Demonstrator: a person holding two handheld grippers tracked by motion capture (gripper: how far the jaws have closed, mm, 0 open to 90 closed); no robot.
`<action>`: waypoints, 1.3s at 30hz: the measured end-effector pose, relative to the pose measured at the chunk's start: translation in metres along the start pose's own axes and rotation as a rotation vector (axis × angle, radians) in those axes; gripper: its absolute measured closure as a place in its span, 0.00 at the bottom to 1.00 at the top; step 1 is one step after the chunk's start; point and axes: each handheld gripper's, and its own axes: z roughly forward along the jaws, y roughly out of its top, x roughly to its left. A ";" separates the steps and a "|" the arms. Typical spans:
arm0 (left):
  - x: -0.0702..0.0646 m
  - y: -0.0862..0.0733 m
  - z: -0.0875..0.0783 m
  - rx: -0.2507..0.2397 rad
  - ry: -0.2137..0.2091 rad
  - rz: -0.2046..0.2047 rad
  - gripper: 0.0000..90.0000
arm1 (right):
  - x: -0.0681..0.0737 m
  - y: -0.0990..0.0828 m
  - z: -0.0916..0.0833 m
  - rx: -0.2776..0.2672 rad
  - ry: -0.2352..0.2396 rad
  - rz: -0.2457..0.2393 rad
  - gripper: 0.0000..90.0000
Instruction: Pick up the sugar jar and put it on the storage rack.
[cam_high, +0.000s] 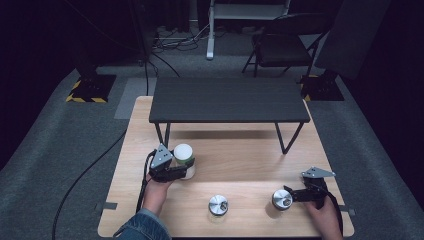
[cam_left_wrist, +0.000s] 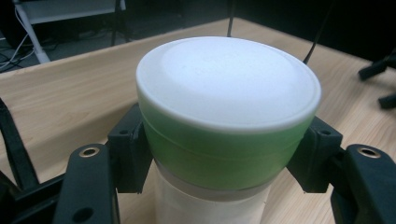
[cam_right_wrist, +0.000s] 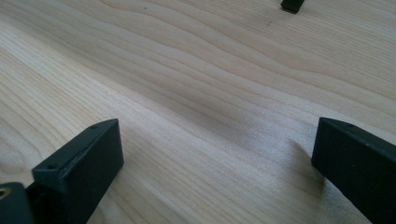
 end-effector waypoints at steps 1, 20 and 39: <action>-0.001 0.003 -0.001 -0.002 0.003 0.006 0.38 | 0.000 0.000 0.000 0.000 0.000 0.000 0.02; -0.006 0.051 -0.005 -0.018 -0.021 0.039 0.38 | 0.000 0.000 0.000 0.000 0.000 0.000 0.02; -0.008 0.082 -0.007 -0.009 -0.034 0.074 0.38 | 0.000 0.000 0.000 0.000 0.000 0.000 0.02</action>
